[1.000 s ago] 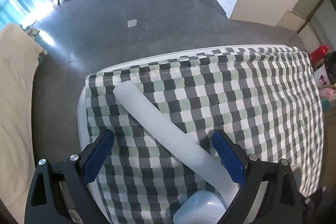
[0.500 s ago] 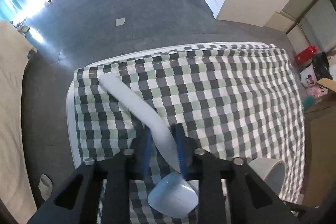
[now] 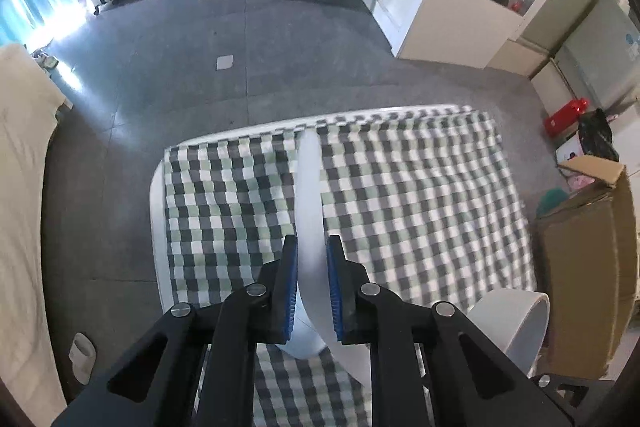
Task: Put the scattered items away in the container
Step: 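Grasp the white foam tube with the left gripper while the right grasps the tape roll, then carry the foam tube and tape roll into the box and open both grippers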
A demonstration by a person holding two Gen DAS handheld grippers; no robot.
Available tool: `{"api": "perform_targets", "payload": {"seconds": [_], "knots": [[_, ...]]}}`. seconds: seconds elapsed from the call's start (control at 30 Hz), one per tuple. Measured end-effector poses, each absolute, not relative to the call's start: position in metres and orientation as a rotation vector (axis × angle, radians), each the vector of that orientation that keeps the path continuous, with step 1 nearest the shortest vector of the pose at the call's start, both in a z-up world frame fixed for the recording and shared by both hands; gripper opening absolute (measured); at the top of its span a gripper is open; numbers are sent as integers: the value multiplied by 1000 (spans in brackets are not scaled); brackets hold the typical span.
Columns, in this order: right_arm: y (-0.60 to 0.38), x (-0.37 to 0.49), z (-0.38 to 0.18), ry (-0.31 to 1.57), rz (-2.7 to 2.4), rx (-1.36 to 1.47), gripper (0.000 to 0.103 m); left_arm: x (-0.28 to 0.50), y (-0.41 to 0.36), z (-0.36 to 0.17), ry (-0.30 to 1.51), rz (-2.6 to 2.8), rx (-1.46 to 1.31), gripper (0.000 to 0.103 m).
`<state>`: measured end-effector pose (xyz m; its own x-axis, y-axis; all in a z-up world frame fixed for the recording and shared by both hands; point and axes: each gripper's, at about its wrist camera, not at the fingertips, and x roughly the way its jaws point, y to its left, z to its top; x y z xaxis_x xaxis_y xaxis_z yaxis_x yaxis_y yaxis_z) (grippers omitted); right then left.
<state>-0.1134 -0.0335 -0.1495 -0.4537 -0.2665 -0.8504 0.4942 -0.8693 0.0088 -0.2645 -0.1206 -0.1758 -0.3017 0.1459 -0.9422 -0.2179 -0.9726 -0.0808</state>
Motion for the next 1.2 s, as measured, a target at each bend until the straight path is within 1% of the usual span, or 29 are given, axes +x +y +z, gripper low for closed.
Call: {"api": "perform_targets", "payload": {"seconds": [0.33, 0.5, 0.63, 0.87, 0.93, 1.03, 1.13, 1.2], "knots": [[-5, -83, -103, 343, -2401, 1217, 13, -241, -90, -130, 91, 2383, -1599, 14], [23, -79, -76, 335, -2477, 1205, 13, -225, -50, -103, 120, 2357, -1524, 14], [64, -64, -46, 323, -2587, 1207, 13, -209, 11, -72, 141, 2306, -1414, 14], [172, -22, -4, 312, -2793, 1278, 13, -168, 150, -28, 196, 2133, -1253, 14], [199, -10, 1, 292, -2825, 1316, 13, -154, 185, -26, 212, 2081, -1234, 14], [237, 1, -6, 261, -2856, 1378, 13, -134, 231, -37, 244, 2014, -1229, 14], [264, 0, -27, 207, -2843, 1447, 13, -124, 263, -64, 271, 1979, -1270, 14], [281, 5, -41, 132, -2832, 1477, 13, -121, 279, -90, 320, 1976, -1320, 14]]}}
